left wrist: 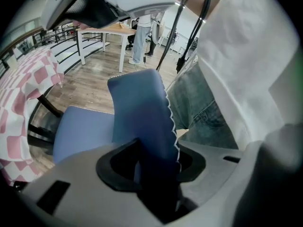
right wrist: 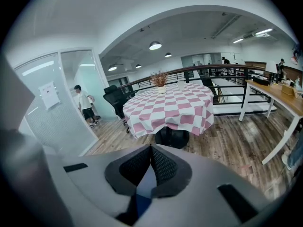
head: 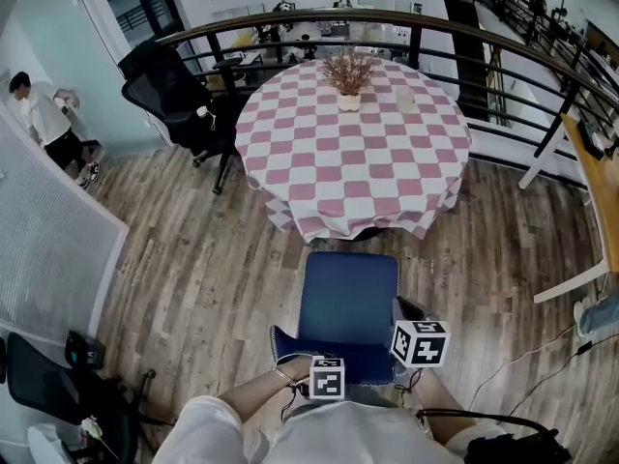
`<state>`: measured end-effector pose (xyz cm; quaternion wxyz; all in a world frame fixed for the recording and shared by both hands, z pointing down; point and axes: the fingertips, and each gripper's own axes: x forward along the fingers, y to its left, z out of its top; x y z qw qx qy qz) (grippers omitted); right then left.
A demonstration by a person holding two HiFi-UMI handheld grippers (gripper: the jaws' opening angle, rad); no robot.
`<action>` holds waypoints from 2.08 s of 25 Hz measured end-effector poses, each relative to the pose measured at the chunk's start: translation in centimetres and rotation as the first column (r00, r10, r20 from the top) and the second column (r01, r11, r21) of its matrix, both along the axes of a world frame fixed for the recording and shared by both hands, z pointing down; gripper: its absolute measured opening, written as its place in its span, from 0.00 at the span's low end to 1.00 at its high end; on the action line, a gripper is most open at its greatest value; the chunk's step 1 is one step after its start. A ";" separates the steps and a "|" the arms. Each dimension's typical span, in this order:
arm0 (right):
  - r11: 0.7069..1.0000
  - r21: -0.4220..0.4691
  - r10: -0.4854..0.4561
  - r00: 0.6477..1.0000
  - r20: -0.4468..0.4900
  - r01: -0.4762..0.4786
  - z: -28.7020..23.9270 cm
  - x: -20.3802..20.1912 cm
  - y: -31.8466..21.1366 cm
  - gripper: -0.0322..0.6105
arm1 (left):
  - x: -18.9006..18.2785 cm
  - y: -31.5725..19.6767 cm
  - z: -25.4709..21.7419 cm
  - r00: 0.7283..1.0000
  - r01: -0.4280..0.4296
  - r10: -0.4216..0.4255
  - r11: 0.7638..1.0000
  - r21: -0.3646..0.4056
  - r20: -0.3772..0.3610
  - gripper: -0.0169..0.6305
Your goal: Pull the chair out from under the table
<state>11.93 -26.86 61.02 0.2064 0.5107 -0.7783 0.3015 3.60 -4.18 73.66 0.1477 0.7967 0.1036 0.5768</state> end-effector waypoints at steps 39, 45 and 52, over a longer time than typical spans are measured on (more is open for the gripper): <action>0.986 0.150 -0.074 0.997 0.014 0.071 -6.2 -1.8 -6.5 0.08 | 4.7 -13.8 -20.4 0.774 0.300 -0.342 0.939 -0.166 -0.533 0.03; 0.978 0.198 -0.065 0.998 0.006 0.063 -8.3 -1.4 -7.3 0.08 | 3.9 -21.6 -26.6 0.507 0.696 -0.485 0.718 0.006 -0.713 0.03; 0.947 0.322 -0.018 1.000 0.008 0.015 -11.2 -1.7 -8.3 0.08 | -3.1 -28.6 -29.3 0.103 0.993 -0.482 0.007 0.114 -0.870 0.03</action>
